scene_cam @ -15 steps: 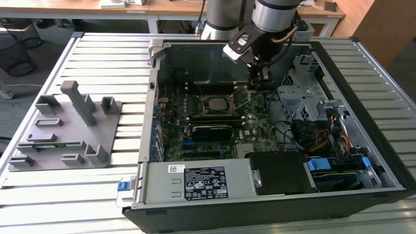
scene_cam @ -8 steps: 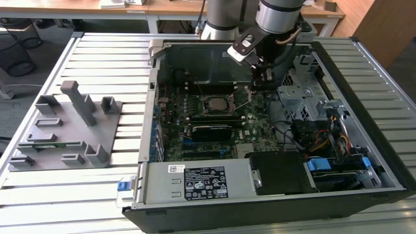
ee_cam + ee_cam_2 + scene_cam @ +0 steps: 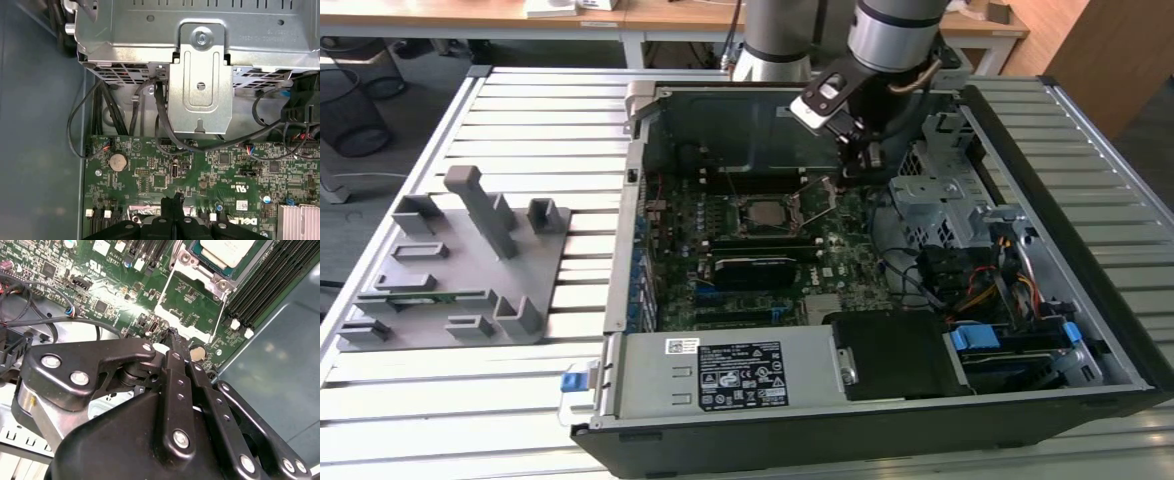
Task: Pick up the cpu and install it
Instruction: 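Close the cpu cover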
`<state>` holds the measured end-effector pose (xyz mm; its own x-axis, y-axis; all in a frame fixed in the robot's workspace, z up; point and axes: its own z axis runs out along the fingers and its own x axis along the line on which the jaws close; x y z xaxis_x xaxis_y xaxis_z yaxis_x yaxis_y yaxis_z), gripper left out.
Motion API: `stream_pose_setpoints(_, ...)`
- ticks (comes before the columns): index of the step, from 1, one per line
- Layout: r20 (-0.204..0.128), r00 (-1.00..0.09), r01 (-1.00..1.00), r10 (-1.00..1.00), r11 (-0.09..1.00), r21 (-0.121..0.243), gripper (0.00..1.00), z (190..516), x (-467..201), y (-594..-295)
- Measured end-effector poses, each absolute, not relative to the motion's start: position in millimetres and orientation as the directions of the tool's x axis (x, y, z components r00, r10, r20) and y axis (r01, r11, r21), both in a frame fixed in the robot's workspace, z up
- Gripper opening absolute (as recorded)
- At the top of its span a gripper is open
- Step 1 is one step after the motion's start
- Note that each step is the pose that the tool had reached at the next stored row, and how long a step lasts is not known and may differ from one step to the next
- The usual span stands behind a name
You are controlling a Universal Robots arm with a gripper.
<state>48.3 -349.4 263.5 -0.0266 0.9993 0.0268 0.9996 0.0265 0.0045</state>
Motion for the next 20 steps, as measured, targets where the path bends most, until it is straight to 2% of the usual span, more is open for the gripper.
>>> stream_pose_setpoints(20,0.028,-0.038,0.999,0.999,0.038,-0.017,0.11,245.3,64.2,-341.6)
